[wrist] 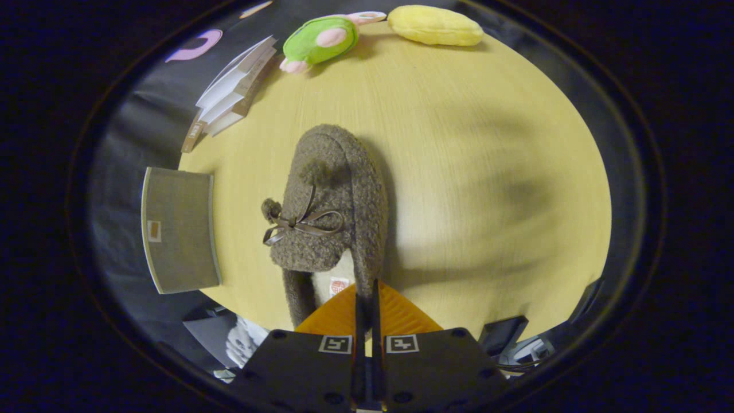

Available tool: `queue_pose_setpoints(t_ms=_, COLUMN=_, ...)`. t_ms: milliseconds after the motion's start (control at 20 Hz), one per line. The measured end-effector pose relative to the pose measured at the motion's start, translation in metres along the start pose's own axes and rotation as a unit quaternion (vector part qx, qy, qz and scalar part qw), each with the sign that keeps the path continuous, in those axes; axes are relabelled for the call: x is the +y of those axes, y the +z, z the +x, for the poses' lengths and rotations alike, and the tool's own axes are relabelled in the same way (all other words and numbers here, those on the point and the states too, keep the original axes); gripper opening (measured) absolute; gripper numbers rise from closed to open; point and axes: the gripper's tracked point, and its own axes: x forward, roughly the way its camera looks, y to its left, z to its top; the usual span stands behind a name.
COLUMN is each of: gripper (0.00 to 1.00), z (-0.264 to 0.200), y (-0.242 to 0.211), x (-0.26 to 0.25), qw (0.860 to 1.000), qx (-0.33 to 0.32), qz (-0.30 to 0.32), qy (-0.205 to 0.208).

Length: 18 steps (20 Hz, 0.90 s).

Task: Open the storage box then place both shoes into the box .Put the left shoe in first, then the right shoe, with the right side of both shoes facing outward in a uniform manner.

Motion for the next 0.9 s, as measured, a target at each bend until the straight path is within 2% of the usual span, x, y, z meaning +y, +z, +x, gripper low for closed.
queue_pose_setpoints(t_ms=350, gripper=0.08, z=-0.006, y=-0.003, x=0.017, qw=0.997, qx=-0.023, qz=0.025, qy=0.074)
queue_pose_setpoints(t_ms=400, gripper=0.04, z=-0.008, y=-0.004, x=0.025, qw=0.996, qx=-0.028, qz=0.023, qy=0.08)
queue_pose_setpoints(t_ms=500, gripper=0.04, z=-0.011, y=-0.007, x=0.037, qw=0.995, qx=-0.037, qz=0.016, qy=0.094)
queue_pose_setpoints(t_ms=700, gripper=0.04, z=-0.022, y=-0.009, x=0.07, qw=0.992, qx=-0.038, qz=0.019, qy=0.122)
queue_pose_setpoints(t_ms=900, gripper=0.04, z=-0.049, y=-0.01, x=0.12, qw=0.984, qx=-0.054, qz=0.01, qy=0.169)
